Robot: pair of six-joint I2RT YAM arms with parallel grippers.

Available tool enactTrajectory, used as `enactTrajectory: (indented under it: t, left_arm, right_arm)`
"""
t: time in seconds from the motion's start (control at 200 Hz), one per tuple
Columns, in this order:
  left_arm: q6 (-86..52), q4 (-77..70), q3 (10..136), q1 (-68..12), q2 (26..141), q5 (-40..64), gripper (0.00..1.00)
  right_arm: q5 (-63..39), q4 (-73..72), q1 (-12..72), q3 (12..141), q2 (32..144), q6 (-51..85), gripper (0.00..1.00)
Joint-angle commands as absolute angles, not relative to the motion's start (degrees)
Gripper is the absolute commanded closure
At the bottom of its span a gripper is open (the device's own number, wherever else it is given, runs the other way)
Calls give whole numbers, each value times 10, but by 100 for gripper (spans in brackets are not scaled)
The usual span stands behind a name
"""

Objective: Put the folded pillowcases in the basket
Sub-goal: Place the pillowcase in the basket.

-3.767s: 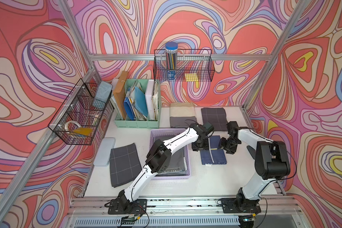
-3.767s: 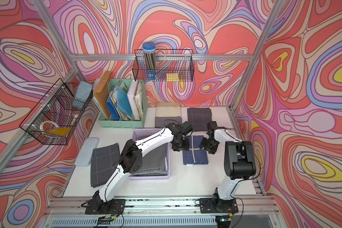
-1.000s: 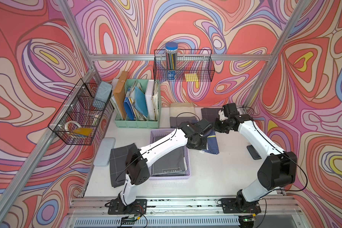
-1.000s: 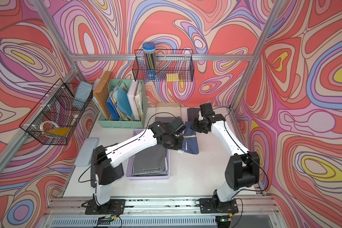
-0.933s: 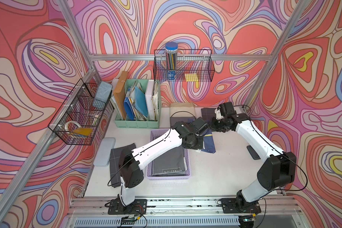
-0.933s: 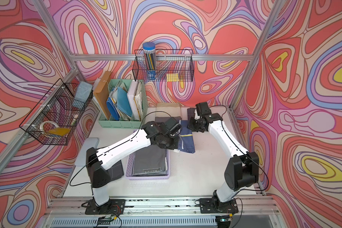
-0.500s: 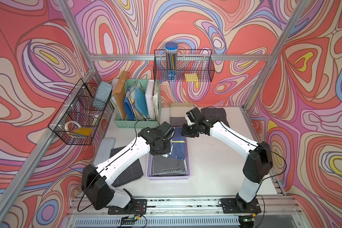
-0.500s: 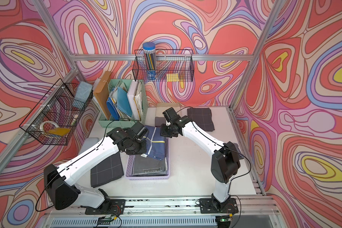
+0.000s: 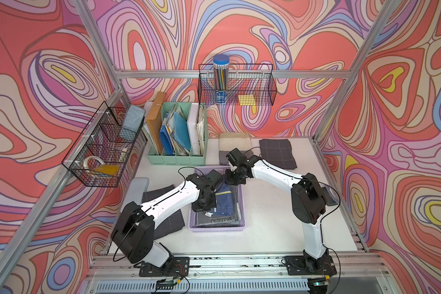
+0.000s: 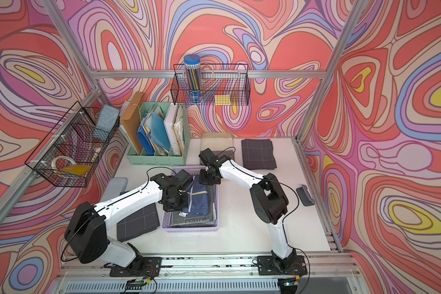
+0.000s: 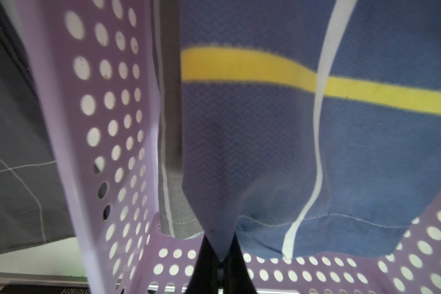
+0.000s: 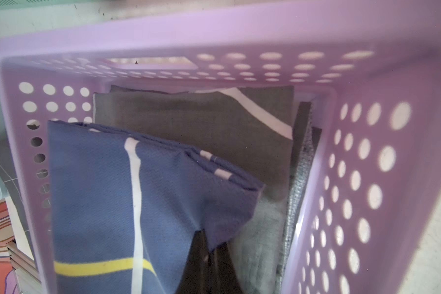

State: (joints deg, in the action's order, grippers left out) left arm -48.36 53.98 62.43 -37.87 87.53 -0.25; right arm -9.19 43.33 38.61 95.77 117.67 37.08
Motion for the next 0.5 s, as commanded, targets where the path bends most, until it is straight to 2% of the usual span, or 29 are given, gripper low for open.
enactTrajectory:
  t: [0.0, 0.24, 0.325, 0.375, 0.426, 0.496]
  left_arm:
    - [-501, 517, 605, -375, 888, 13, 100]
    - [-491, 522, 588, -375, 907, 0, 100]
    - [-490, 516, 579, -375, 903, 10, 100]
    - [-489, 518, 578, -375, 902, 9, 92]
    - [-488, 518, 576, -375, 899, 5, 76]
    - [-488, 516, 577, -375, 890, 8, 66]
  right_arm:
    - [-75, 433, 387, 959, 1193, 362, 100]
    - [-60, 445, 387, 945, 1207, 358, 100]
    - [-48, 439, 386, 938, 1205, 353, 79]
    - [-49, 438, 386, 937, 1203, 354, 69]
    - [-43, 432, 387, 936, 1197, 356, 63]
    - [-41, 426, 387, 935, 1186, 358, 58]
